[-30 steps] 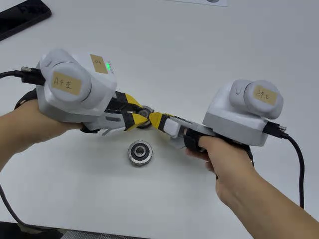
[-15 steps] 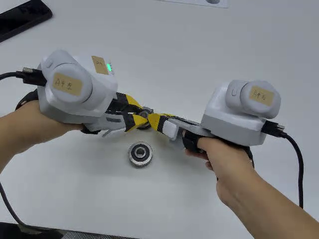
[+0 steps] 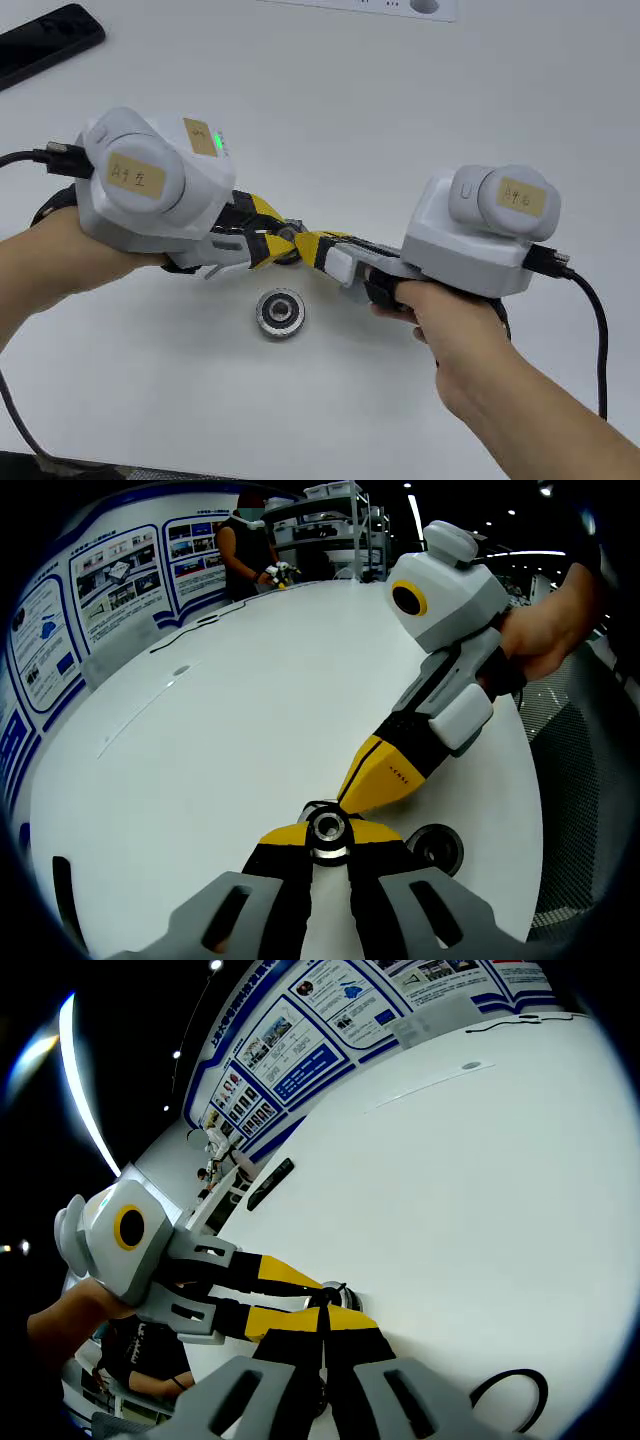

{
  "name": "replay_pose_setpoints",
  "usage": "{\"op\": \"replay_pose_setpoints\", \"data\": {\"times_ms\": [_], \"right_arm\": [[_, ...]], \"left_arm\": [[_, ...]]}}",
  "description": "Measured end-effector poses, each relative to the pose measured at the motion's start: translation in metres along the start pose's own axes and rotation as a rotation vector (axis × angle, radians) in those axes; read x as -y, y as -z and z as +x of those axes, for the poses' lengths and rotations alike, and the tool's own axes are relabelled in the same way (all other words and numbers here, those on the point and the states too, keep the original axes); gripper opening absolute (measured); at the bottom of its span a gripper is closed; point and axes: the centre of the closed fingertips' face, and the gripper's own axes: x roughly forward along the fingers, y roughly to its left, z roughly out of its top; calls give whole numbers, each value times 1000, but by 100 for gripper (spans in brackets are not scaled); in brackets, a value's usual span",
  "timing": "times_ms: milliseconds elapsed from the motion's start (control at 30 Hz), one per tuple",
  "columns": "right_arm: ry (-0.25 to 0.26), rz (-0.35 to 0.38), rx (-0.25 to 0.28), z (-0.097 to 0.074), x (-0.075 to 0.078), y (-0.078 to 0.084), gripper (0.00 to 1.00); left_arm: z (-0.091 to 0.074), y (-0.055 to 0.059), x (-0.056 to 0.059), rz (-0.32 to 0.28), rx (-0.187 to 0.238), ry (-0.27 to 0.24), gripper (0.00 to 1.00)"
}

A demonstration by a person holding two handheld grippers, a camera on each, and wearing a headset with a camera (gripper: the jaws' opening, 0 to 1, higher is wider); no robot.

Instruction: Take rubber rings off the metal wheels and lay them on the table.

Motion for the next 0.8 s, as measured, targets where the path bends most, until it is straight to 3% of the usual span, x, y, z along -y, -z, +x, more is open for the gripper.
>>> {"op": "replay_pose_setpoints", "data": {"times_ms": [800], "right_arm": [[-26,14,5,-3,-9,-1,1]], "left_arm": [[0,1,-1,7,1,0,12]]}}
